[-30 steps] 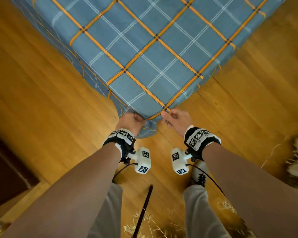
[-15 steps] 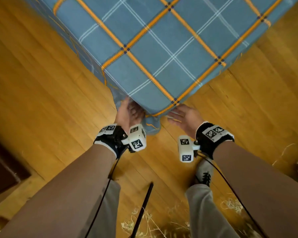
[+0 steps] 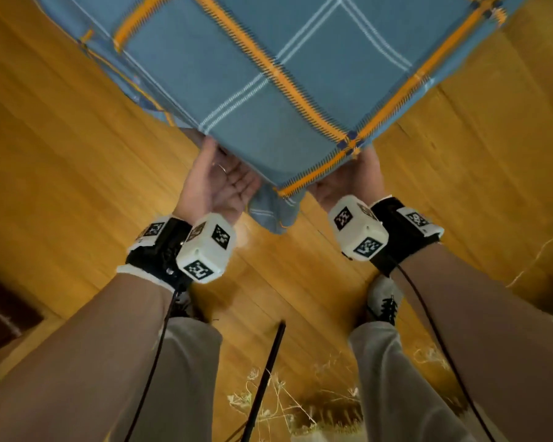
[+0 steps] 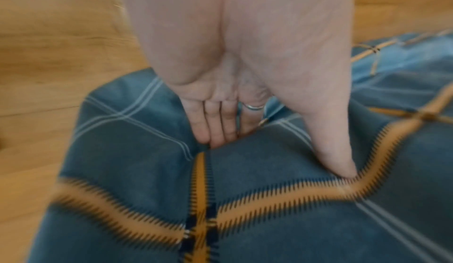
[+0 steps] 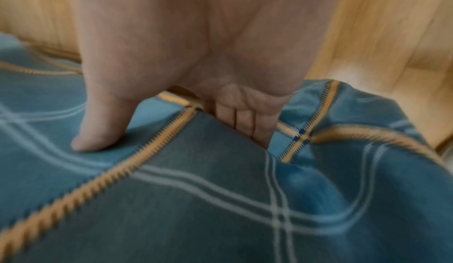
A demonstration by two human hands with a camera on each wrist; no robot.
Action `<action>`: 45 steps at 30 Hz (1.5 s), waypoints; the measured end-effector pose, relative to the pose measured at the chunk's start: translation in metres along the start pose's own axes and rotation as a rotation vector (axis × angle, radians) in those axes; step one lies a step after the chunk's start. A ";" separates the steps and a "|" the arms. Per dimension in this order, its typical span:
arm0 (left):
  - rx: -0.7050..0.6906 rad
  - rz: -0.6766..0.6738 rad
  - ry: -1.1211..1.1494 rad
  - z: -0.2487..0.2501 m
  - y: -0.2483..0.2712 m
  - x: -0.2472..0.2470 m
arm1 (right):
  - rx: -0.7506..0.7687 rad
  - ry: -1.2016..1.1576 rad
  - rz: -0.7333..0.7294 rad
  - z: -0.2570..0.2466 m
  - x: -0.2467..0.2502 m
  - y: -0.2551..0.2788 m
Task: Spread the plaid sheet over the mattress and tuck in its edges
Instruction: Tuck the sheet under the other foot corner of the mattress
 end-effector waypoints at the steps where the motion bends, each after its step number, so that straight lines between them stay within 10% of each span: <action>1: 0.039 -0.008 -0.005 -0.008 0.000 0.013 | 0.004 0.018 0.017 -0.001 -0.002 0.002; 6: 0.458 0.007 -0.263 -0.094 0.013 0.069 | -0.008 0.054 0.057 -0.007 -0.010 0.014; 15: 0.010 0.078 0.124 0.031 -0.045 0.017 | -0.009 0.073 0.071 -0.006 -0.004 0.014; 28: -0.206 0.311 0.086 0.019 -0.014 0.055 | -0.018 -0.019 0.077 0.004 -0.008 0.016; 45: 0.038 -0.020 0.249 0.013 -0.025 -0.015 | -0.074 -0.075 -0.008 0.008 -0.008 0.011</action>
Point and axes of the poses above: each hand's wrist, its own y-axis away from the middle knuckle, its own x-axis out of the back of the hand, z = x × y, the point moved 7 cm from there along -y, towards the middle knuckle, and after that the axes turned 6 degrees about z, right-handed, at the moved point
